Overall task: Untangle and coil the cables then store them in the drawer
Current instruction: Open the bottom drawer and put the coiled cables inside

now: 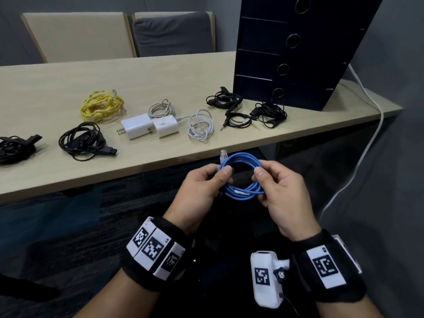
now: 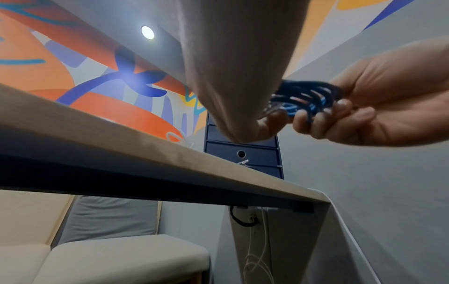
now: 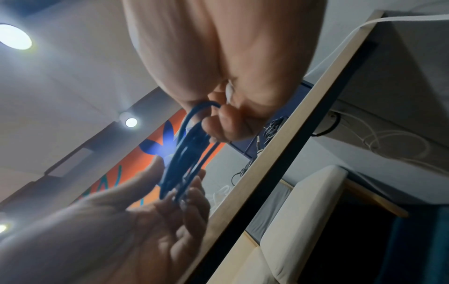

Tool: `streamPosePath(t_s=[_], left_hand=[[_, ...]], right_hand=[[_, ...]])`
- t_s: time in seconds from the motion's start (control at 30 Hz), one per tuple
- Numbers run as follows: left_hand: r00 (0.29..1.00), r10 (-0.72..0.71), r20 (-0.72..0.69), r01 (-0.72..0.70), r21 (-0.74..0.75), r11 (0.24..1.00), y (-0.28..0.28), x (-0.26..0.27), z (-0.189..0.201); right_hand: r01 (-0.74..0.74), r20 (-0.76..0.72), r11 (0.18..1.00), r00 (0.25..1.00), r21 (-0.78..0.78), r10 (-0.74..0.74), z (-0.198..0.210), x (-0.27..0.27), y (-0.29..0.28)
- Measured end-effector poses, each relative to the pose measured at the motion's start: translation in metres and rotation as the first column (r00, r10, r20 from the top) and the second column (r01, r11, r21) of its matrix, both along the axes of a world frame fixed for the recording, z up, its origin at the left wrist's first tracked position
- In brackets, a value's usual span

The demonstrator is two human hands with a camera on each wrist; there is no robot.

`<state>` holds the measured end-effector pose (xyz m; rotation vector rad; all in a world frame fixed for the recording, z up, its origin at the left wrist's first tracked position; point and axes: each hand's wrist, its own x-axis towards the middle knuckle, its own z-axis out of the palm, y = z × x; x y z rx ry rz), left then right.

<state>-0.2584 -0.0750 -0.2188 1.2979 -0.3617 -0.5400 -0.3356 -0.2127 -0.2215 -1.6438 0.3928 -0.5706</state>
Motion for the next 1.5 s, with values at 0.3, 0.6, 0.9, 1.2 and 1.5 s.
streamPosePath(t_s=[0.3,0.6,0.9,1.2,1.5], left_hand=[[1.0,0.003,-0.014,-0.002,0.065,0.998,-0.043,0.052,0.03],[0.993,0.111,-0.05,-0.109,0.04,0.993,-0.092,0.111,0.053],[0.972,0.14,-0.189,-0.106,0.176,0.979,-0.114,0.149,0.113],[0.927,0.216,-0.307,-0.103,0.347,0.932,-0.113,0.169,0.15],[0.89,0.285,-0.355,-0.105,0.447,0.888,-0.103,0.175,0.161]], right_hand=[[-0.021,-0.019,0.998,1.0,0.066,0.022,0.024,0.047,-0.052],[0.025,-0.149,0.999,0.989,0.02,-0.021,0.058,0.114,-0.123],[0.036,-0.496,0.992,0.864,-0.12,-0.091,0.069,0.171,-0.169],[-0.079,-0.754,0.969,0.644,-0.233,-0.129,0.085,0.179,-0.173],[-0.137,-0.83,0.98,0.556,-0.144,-0.044,0.085,0.194,-0.138]])
